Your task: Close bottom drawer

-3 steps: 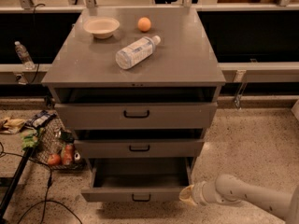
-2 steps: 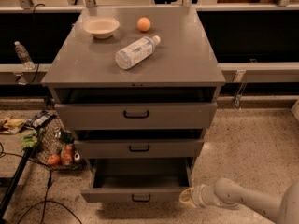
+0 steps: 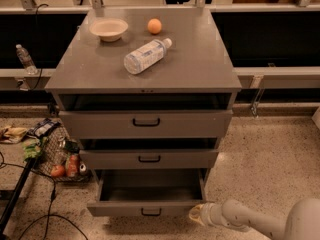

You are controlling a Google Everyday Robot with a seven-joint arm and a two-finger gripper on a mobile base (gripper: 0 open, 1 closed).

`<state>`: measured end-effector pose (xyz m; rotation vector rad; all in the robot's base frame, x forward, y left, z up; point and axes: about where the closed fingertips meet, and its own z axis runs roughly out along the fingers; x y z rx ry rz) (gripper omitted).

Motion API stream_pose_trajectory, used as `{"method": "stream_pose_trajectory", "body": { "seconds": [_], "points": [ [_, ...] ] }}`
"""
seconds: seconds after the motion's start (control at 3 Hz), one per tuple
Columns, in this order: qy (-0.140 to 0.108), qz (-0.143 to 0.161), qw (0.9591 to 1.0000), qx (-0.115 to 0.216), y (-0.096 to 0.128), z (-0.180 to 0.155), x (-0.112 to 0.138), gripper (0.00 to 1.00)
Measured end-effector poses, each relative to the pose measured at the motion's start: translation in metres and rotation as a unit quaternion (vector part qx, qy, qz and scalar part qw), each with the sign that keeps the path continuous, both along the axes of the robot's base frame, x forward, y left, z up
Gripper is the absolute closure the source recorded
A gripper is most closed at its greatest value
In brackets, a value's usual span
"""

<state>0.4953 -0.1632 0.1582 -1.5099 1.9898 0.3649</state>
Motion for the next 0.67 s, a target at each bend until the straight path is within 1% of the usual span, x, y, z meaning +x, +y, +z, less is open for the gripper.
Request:
{"method": "stream_pose_trajectory", "body": {
  "seconds": [0.33,0.67],
  "points": [
    [-0.035,-0.001,0.9991,-0.025,0.000,-0.013,0.008,1.00],
    [-0.101,-0.002,0.9934,-0.056,0.002,-0.009,0.035,1.00]
  ]
}}
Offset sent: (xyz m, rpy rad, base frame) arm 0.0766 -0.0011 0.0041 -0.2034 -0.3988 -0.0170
